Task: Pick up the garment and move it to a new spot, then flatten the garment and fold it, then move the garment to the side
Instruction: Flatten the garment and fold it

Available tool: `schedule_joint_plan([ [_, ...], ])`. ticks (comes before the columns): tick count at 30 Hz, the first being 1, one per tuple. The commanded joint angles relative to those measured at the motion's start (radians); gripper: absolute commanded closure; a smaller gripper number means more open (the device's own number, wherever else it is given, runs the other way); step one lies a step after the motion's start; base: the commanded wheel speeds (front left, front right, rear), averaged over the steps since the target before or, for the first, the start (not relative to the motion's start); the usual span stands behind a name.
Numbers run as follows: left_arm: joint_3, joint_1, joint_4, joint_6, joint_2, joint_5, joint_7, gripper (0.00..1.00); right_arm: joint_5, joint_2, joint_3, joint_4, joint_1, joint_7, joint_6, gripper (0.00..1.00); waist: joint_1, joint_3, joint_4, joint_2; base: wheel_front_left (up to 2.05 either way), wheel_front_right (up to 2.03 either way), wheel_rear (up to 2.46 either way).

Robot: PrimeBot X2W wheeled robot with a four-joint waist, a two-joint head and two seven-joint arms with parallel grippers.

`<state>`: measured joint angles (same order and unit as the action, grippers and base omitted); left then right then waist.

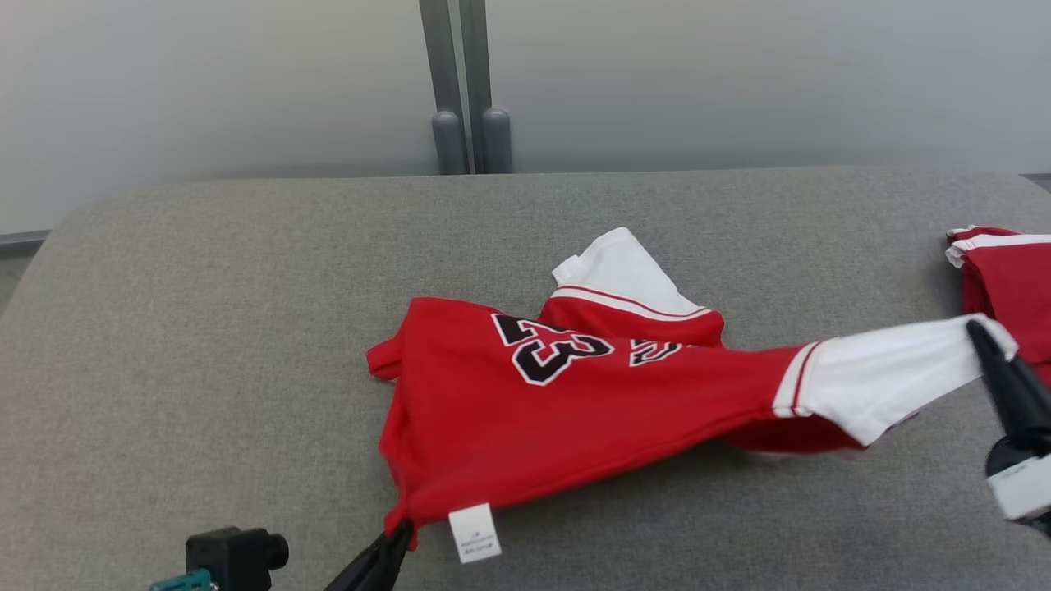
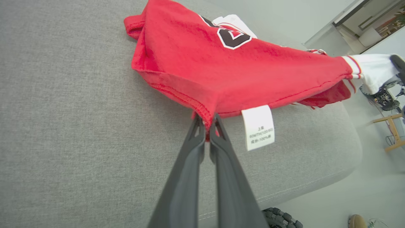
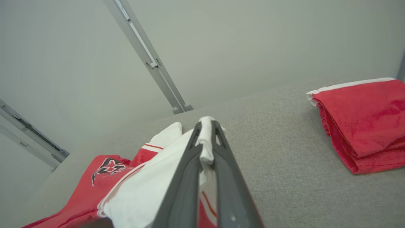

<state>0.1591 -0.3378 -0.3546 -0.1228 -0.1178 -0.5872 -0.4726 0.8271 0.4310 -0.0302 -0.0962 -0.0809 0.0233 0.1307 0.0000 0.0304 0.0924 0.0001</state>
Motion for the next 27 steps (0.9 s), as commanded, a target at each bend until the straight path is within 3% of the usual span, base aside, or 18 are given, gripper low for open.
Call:
schedule_joint_plan([
  [1, 0.007, 0.001, -0.072, -0.004, -0.022, -0.072, -0.035, 1.0, 0.053, 0.003, -0.072, -0.076, -0.014, 0.04, 0.0, 1.0, 0.0, 0.003, -0.006, -0.0001, 0.0, 0.0, 0.0],
  [4, 0.0, 0.054, -0.214, -0.007, -0.061, -0.19, -0.097, 1.0, 0.147, -0.015, -0.21, -0.218, -0.001, 0.138, 0.0, 1.0, 0.0, 0.017, -0.013, -0.0001, 0.0, 0.0, 0.0],
  [8, -0.044, 0.2, -0.346, 0.006, -0.086, -0.327, -0.172, 1.0, 0.232, -0.036, -0.356, -0.347, 0.129, 0.28, 0.0, 1.0, 0.0, 0.062, -0.023, -0.0001, 0.0, 0.0, 0.0],
  [12, -0.097, 0.494, -0.359, 0.076, -0.098, -0.438, -0.264, 1.0, 0.207, -0.037, -0.402, -0.354, 0.406, 0.448, 0.0, 1.0, 0.0, 0.158, -0.036, -0.0001, 0.0, 0.0, 0.0],
  [15, -0.127, 0.781, -0.25, 0.138, -0.117, -0.454, -0.325, 1.0, 0.098, -0.046, -0.385, -0.244, 0.688, 0.563, 0.0, 1.0, 0.0, 0.254, -0.042, -0.0001, 0.0, 0.0, 0.0],
  [19, -0.113, 1.151, -0.004, 0.173, -0.132, -0.38, -0.339, 1.0, -0.113, -0.087, -0.352, -0.032, 1.075, 0.624, 0.0, 1.0, 0.0, 0.4, -0.038, -0.0001, 0.0, 0.0, 0.0],
  [24, -0.094, 1.525, 0.366, 0.164, -0.095, -0.254, -0.198, 1.0, -0.345, -0.201, -0.314, 0.236, 1.44, 0.49, 0.0, 1.0, 0.0, 0.526, -0.046, -0.0001, 0.0, 0.0, 0.0],
  [27, -0.092, 1.661, 0.521, 0.133, -0.086, -0.192, -0.077, 1.0, -0.407, -0.253, -0.31, 0.353, 1.57, 0.368, 0.0, 1.0, 0.0, 0.551, -0.059, -0.0001, 0.0, 0.0, 0.0],
])
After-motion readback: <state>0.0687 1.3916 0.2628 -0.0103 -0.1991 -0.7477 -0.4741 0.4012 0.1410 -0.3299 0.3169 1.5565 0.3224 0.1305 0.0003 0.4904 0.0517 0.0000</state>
